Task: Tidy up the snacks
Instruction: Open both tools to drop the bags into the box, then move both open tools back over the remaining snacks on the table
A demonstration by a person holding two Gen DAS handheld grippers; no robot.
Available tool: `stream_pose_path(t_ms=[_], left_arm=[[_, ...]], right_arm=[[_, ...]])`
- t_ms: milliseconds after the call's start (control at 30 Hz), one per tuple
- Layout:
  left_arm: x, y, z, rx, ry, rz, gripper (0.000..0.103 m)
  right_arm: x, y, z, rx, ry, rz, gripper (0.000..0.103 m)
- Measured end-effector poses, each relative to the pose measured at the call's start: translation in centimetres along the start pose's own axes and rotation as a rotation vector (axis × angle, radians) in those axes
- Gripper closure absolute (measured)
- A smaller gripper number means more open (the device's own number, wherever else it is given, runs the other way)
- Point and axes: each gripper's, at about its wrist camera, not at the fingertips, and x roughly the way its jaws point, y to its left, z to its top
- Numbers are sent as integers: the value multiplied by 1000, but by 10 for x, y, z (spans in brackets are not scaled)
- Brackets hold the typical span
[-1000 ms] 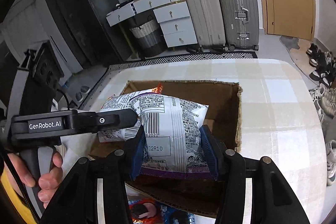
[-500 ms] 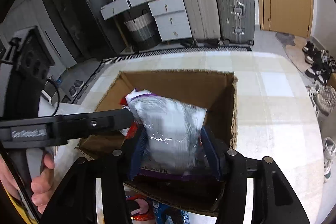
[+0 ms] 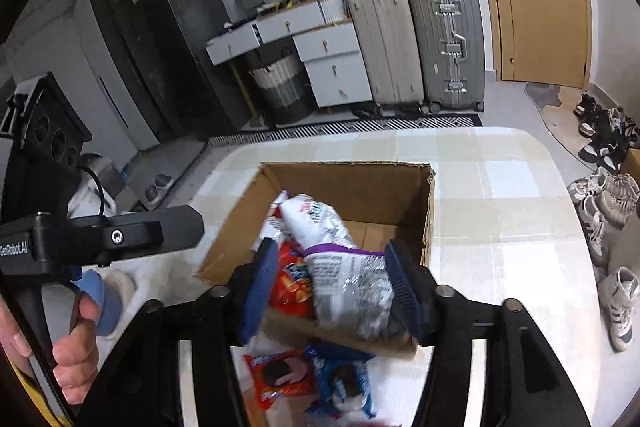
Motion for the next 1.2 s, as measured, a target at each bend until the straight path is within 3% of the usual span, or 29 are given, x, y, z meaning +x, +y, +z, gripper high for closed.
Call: stream_pose_path(t_ms=[100, 167, 500, 533, 567, 600, 800, 1000, 1200], left_arm=[[-36, -14, -14, 9, -75, 13, 19], [-53, -24, -24, 33, -95, 28, 18], [-160, -90, -110, 206, -320, 180, 15], [-169, -97, -120, 224, -341, 197, 11], [-180, -104, -131, 239, -365, 216, 0], [-189, -110, -139, 247, -388, 234, 1], [-251, -140, -193, 245, -487, 239, 1], [-283, -153, -235, 236, -514, 296, 1], [-269, -140, -263, 259, -529, 355, 1]], right_arm=[[-27, 7, -5, -4, -42, 35, 31], [-44, 11, -10, -5, -69, 33, 18], [-128, 40, -51, -17, -169, 75, 11], [-135, 43, -56, -21, -178, 77, 11], [-142, 46, -61, -22, -183, 76, 11], [-148, 48, -65, -23, -190, 76, 10], [-176, 58, -88, -24, -209, 75, 10], [-200, 62, -113, -20, -255, 82, 6], [-191, 62, -142, -59, -270, 94, 2]])
